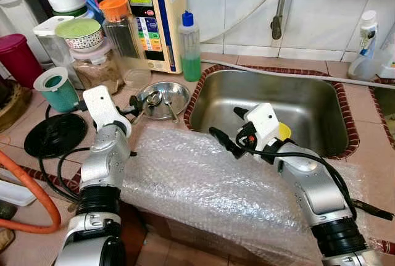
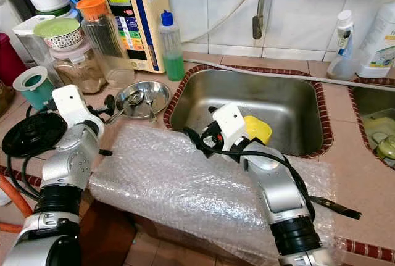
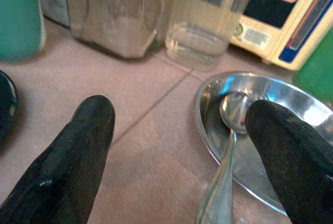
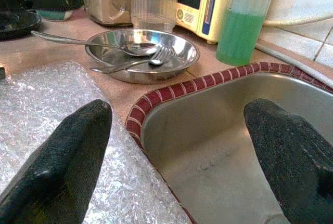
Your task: Kitchen organization
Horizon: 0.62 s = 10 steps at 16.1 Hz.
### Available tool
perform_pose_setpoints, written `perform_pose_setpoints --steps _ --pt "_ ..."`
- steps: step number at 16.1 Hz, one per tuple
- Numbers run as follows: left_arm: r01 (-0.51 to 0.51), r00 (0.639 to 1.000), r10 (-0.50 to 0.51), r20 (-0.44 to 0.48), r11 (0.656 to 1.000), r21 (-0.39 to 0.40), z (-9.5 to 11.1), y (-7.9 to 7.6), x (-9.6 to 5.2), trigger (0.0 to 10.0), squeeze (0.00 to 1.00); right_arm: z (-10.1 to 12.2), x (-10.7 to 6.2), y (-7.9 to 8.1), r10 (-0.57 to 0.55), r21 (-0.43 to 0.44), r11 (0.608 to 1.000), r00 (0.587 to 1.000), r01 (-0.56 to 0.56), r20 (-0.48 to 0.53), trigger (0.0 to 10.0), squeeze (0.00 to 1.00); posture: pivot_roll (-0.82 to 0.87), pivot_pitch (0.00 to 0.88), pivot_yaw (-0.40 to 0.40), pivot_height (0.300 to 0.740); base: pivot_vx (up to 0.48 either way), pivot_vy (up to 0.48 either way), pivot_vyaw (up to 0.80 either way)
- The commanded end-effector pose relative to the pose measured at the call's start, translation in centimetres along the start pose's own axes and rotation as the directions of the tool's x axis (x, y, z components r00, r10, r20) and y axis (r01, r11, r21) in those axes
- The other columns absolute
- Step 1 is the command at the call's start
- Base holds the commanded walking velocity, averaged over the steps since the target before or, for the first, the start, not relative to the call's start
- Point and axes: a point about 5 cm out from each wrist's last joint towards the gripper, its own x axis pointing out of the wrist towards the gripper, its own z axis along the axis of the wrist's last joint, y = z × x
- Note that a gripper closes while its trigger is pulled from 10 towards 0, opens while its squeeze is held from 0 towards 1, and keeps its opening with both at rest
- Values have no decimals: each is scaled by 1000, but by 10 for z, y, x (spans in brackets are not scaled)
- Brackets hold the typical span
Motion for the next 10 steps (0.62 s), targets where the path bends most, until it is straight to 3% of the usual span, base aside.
perform_pose_setpoints --steps 1,5,7,8,9,10 --pt "-7 999 6 -36 1000 -21 -4 2 1 10000 0 5 0 3 14 -14 1000 1000 -13 7 10000 0 35 0 132 740 0 0 0" --pt "40 991 -51 -122 995 -95 -19 -9 0 10000 0 6 -2 7 32 -26 999 999 -32 -8 10000 0 26 0 131 740 0 0 0" --pt "43 991 -55 -123 994 -101 -21 -11 1 10000 0 6 -3 9 45 -28 999 999 -45 -12 10000 0 21 0 132 740 0 0 0" --pt "44 990 -58 -125 993 -109 -21 -12 1 4118 0 6 -4 10 61 -25 998 998 -61 -14 10000 0 19 0 132 740 0 0 0" --pt "45 989 -62 -138 991 -124 -22 -12 2 0 0 6 -5 12 83 -20 996 996 -83 -16 10000 0 18 0 132 740 0 0 0" --pt "44 987 -63 -145 990 -132 -23 -12 2 0 0 6 -6 14 102 -19 995 995 -102 -22 10000 0 16 0 133 740 0 0 0"
